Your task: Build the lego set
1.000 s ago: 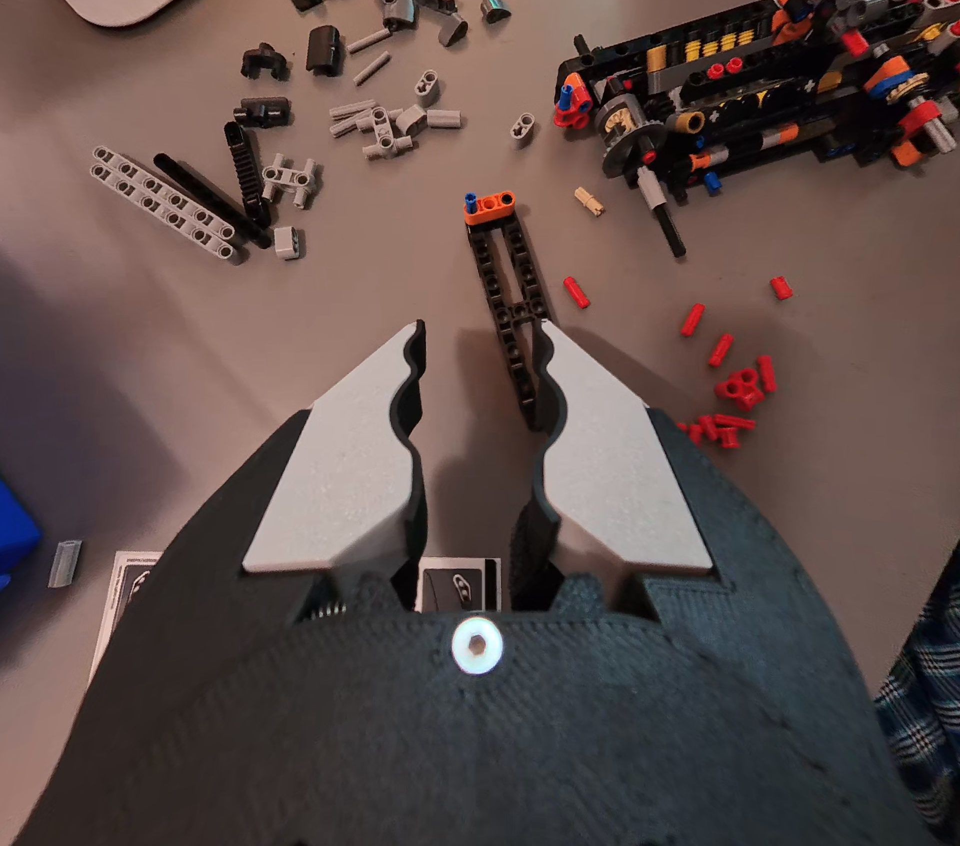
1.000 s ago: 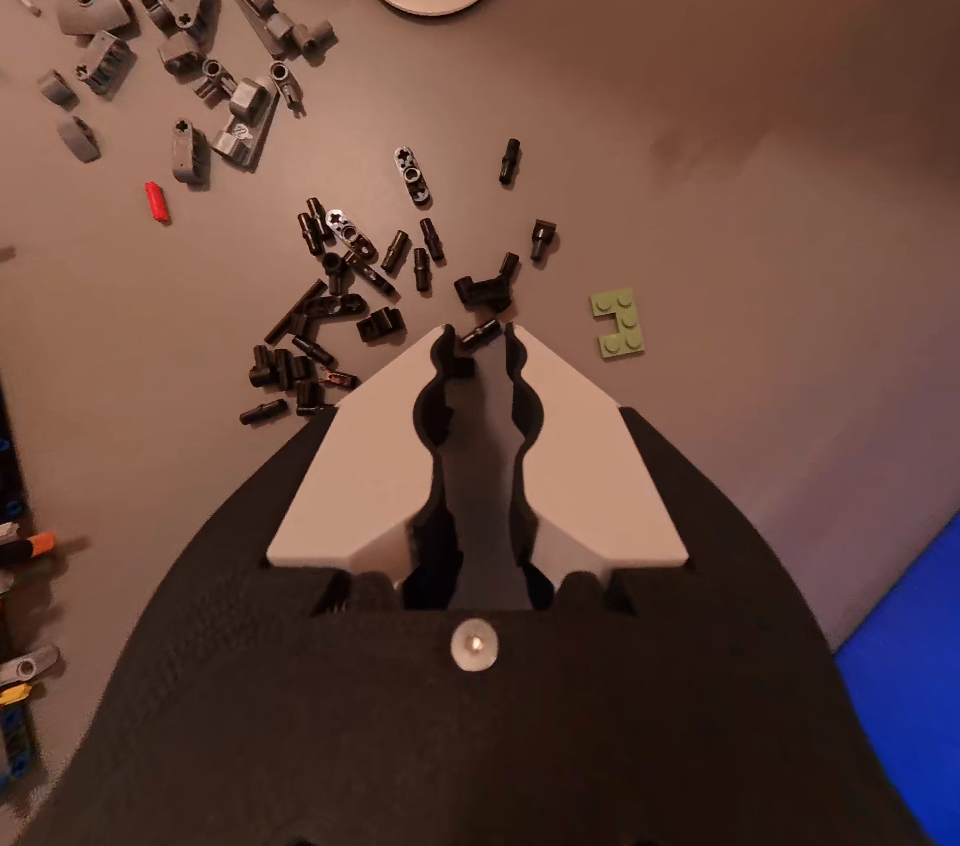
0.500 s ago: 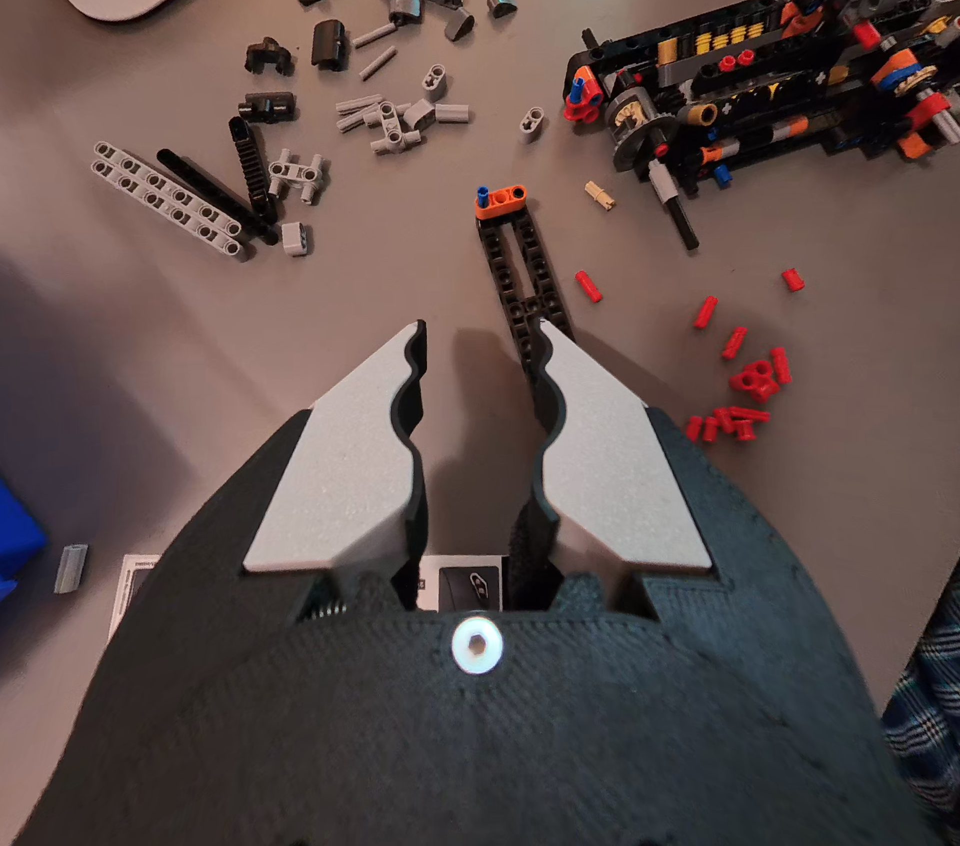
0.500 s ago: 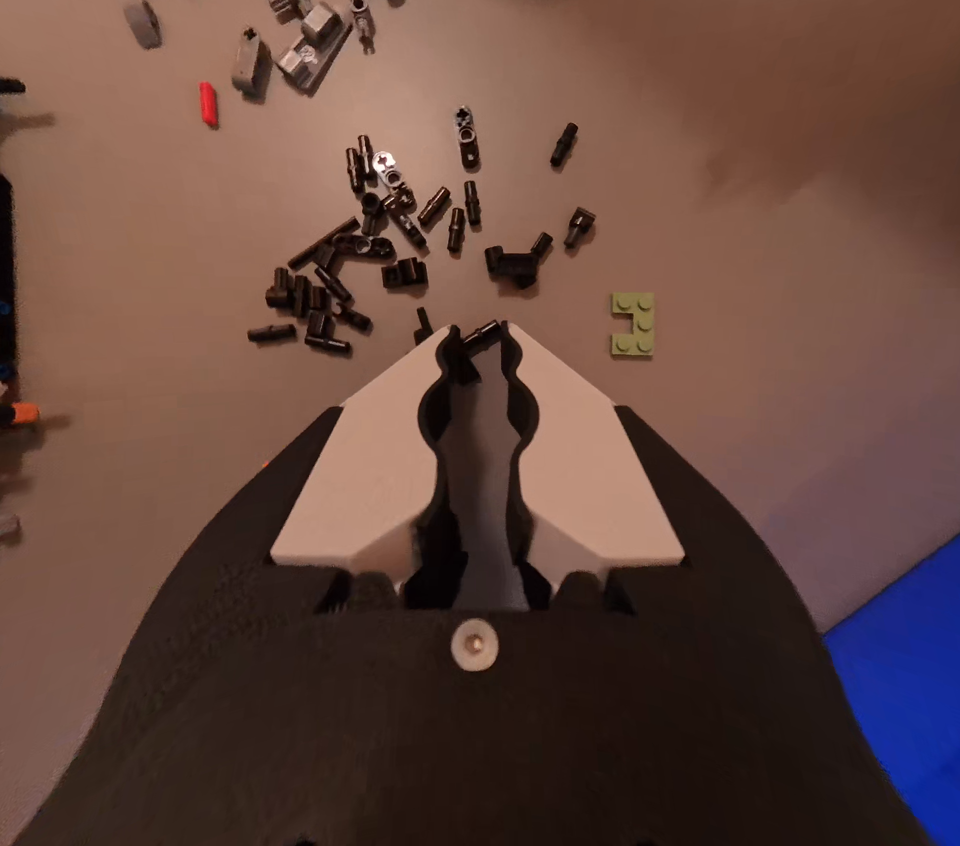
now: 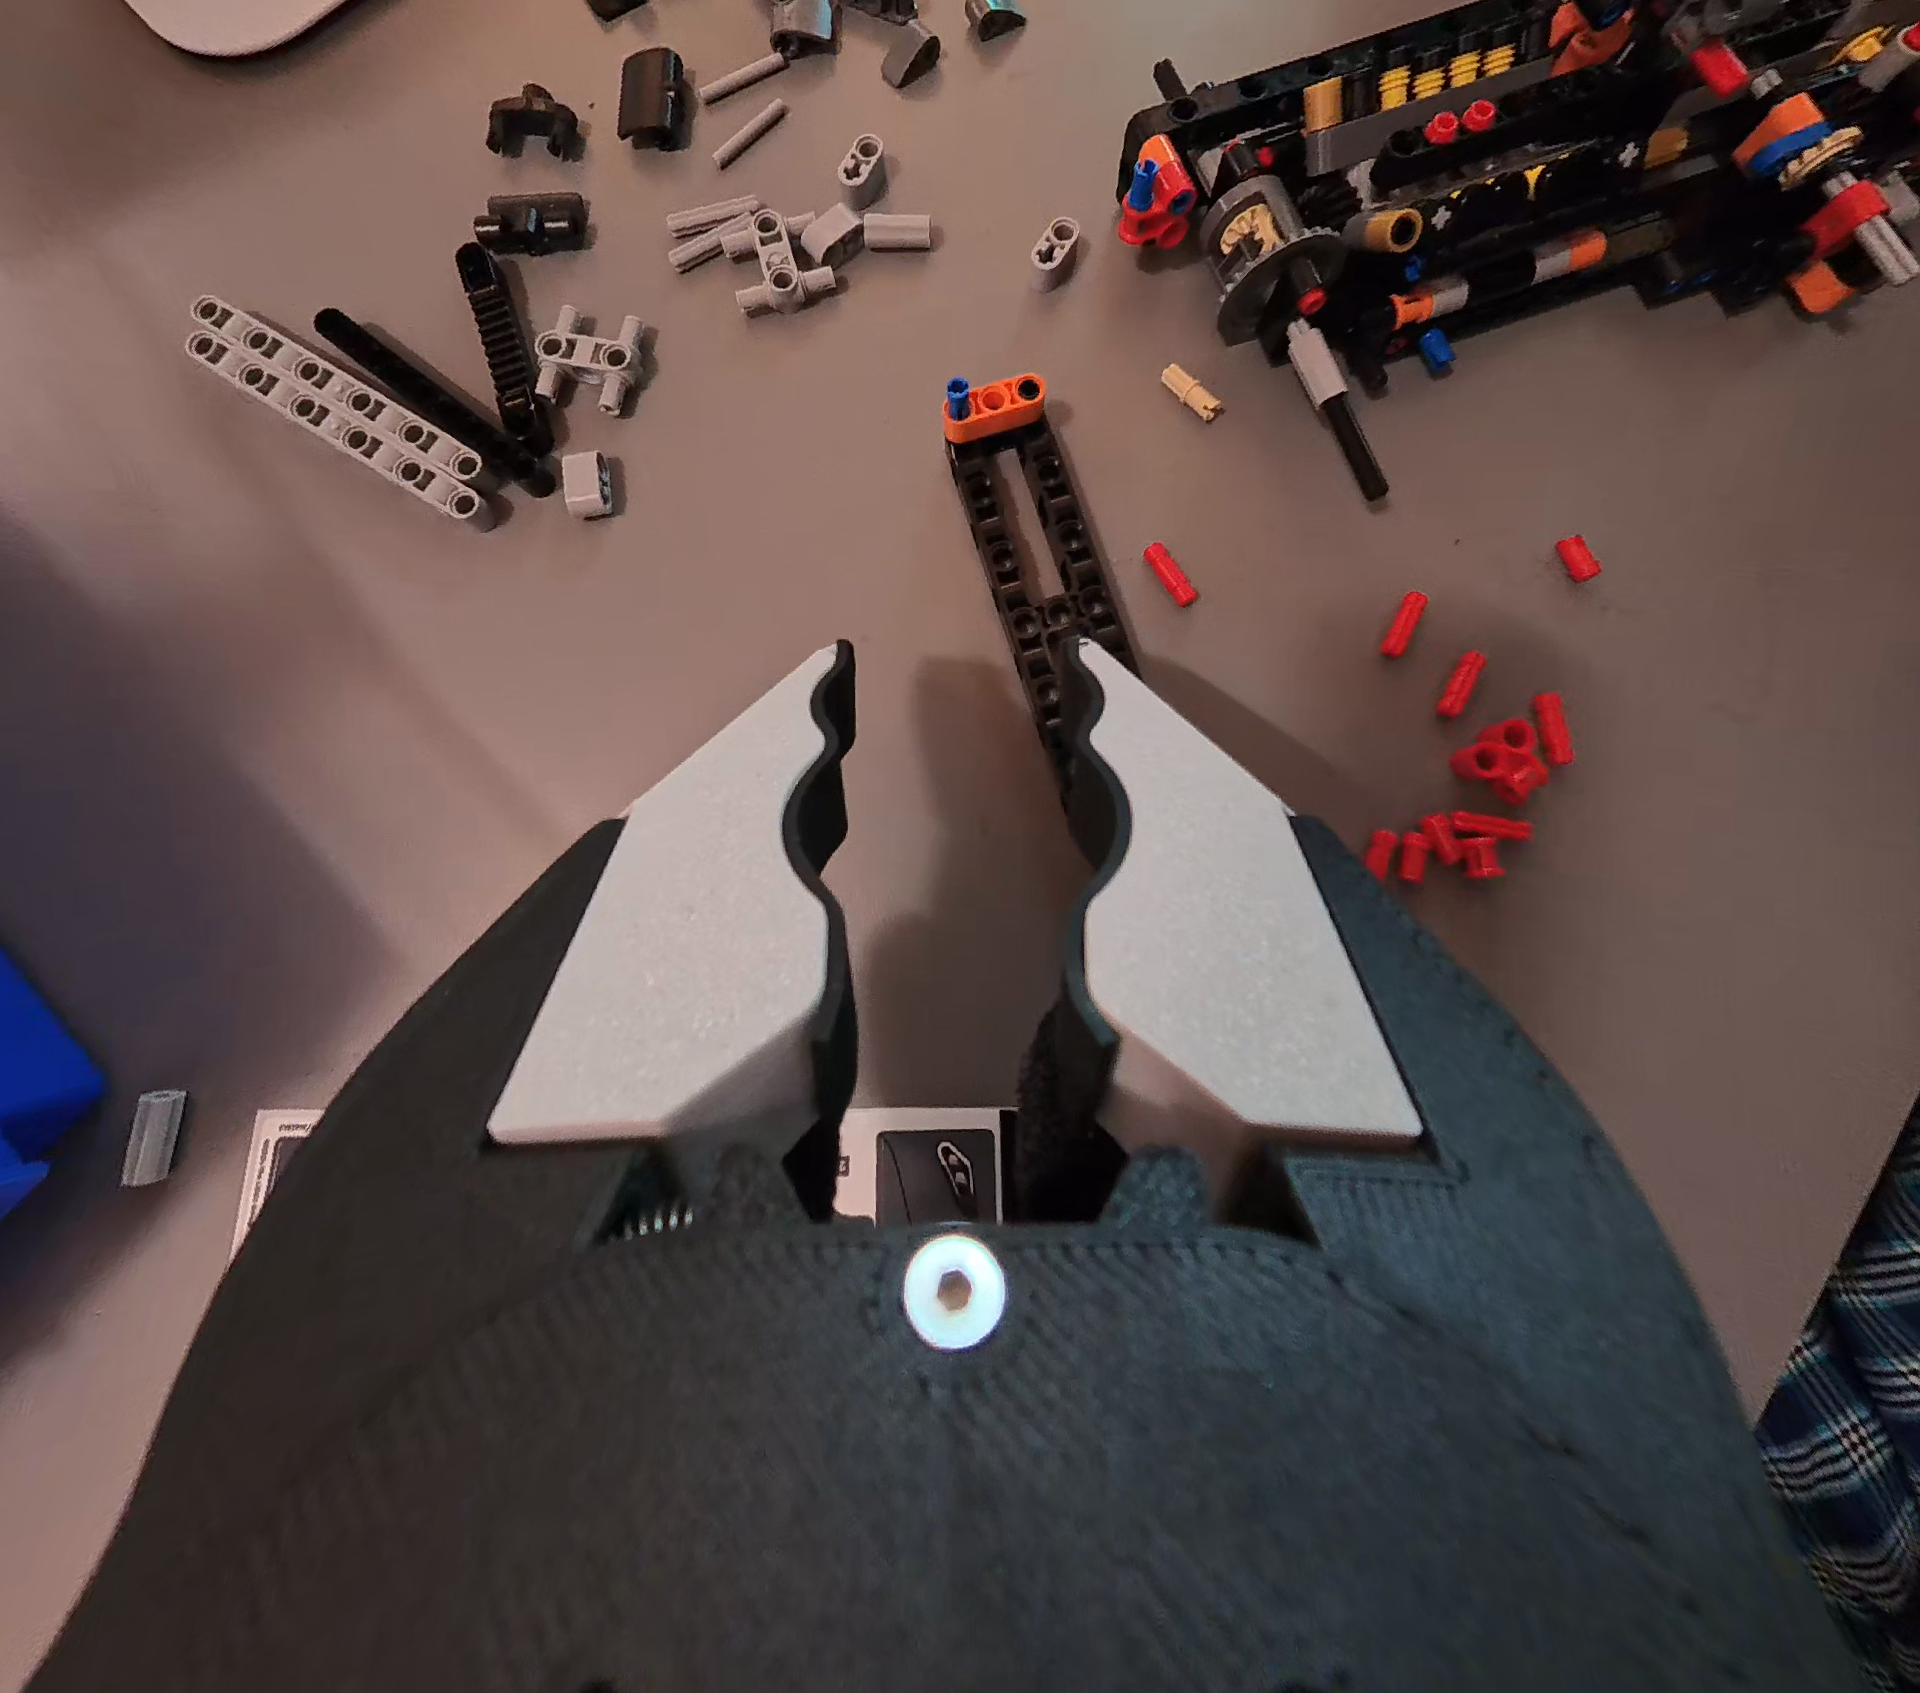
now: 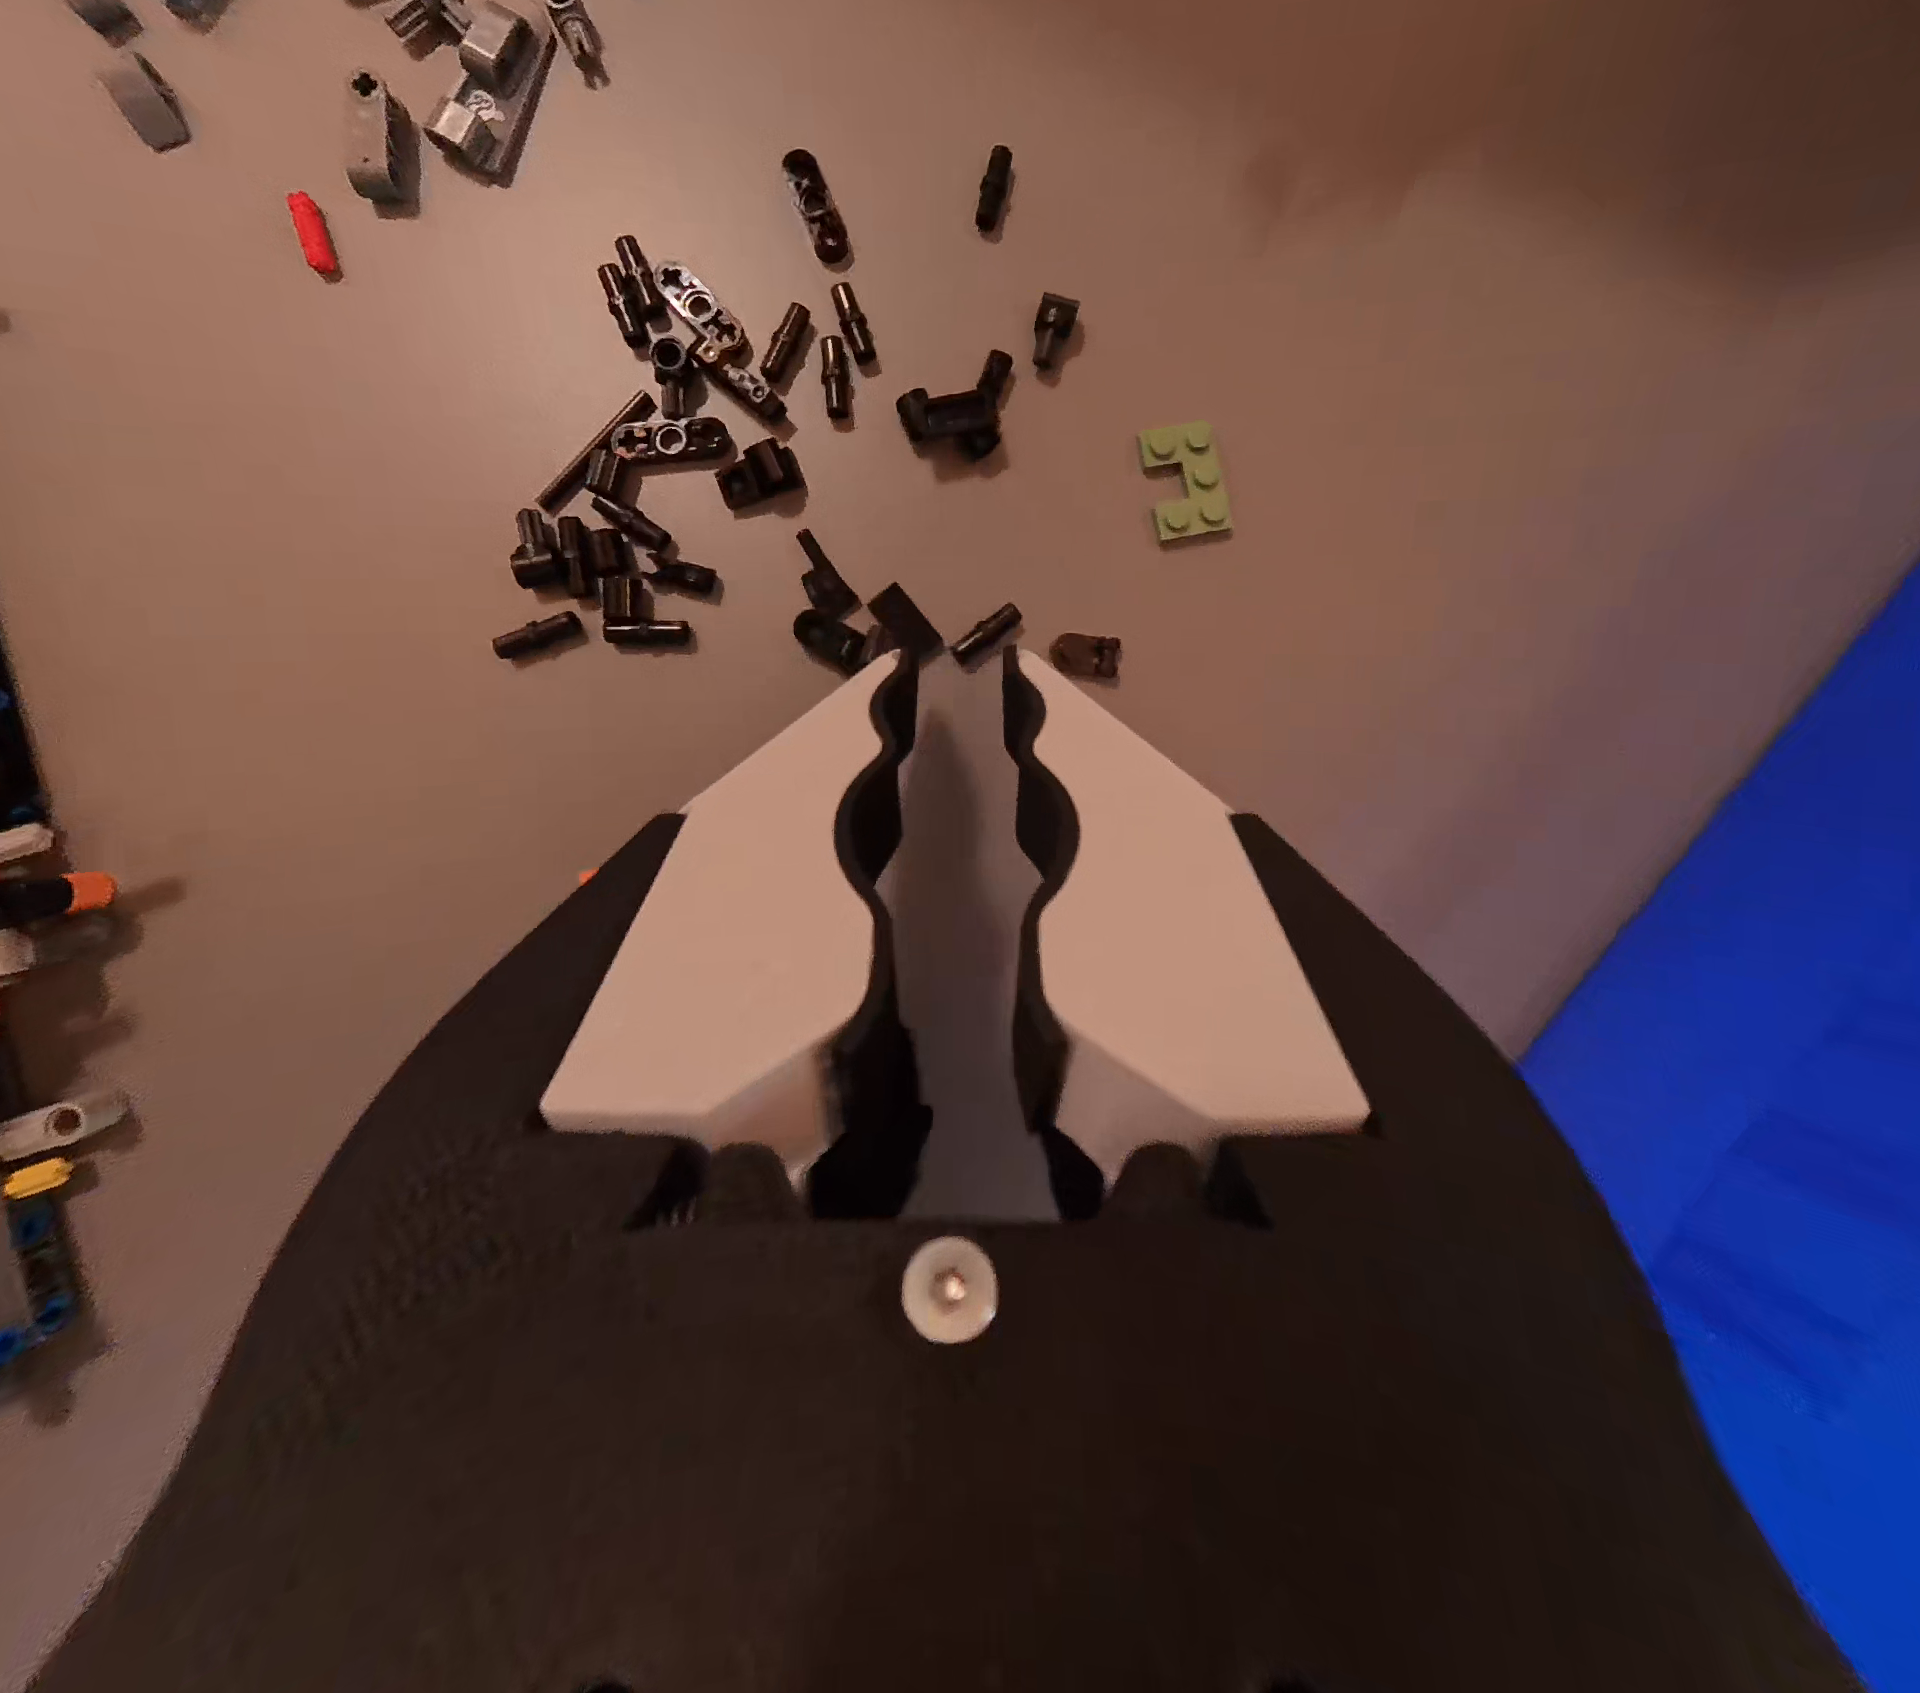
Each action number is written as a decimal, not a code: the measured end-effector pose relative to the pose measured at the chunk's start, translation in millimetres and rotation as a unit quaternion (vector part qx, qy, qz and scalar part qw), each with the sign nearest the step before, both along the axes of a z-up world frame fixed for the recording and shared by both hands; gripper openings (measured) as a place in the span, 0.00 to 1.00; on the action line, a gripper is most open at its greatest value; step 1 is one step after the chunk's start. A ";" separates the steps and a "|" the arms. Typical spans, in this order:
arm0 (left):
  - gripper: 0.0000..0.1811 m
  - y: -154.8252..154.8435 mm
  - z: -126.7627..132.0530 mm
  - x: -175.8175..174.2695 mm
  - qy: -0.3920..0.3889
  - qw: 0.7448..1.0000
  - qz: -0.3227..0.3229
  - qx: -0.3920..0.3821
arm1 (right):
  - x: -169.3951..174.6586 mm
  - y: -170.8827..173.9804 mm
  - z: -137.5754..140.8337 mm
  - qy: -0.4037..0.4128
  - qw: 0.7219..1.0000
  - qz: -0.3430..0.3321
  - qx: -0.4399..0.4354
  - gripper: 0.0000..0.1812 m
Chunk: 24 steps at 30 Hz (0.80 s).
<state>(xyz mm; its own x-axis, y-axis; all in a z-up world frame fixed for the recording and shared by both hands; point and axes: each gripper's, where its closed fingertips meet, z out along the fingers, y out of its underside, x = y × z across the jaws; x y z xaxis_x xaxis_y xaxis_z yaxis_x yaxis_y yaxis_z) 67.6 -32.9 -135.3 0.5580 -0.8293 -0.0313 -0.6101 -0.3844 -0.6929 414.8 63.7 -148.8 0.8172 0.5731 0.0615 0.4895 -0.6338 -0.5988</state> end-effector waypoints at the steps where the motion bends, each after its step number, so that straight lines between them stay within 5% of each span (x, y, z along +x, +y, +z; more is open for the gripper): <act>1: 0.21 0.0 0.1 0.0 -0.001 1.000 0.000 0.001 | 1.6 -0.5 0.6 -0.001 1.000 0.001 0.006 0.06; 13: 0.21 -0.6 -1.6 -0.1 -0.003 1.000 0.001 0.001 | -2.1 10.9 -10.8 0.057 0.997 -0.048 0.005 0.06; 18: 0.21 -0.7 -3.0 0.1 -0.004 1.000 0.000 -0.001 | -0.4 11.5 -10.9 0.054 0.998 -0.039 0.010 0.00; 24: 0.21 -1.7 -4.4 1.2 -0.002 1.000 -0.003 -0.003 | 1.3 8.1 -9.7 0.060 0.998 -0.022 0.006 0.04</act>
<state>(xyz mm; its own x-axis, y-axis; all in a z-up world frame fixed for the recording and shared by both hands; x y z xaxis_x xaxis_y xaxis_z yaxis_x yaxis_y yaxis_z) 68.9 -34.6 -139.7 0.5530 -0.8328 -0.0237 -0.6090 -0.3847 -0.6936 416.1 71.7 -158.5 0.8431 0.5369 -0.0310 0.3864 -0.6448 -0.6595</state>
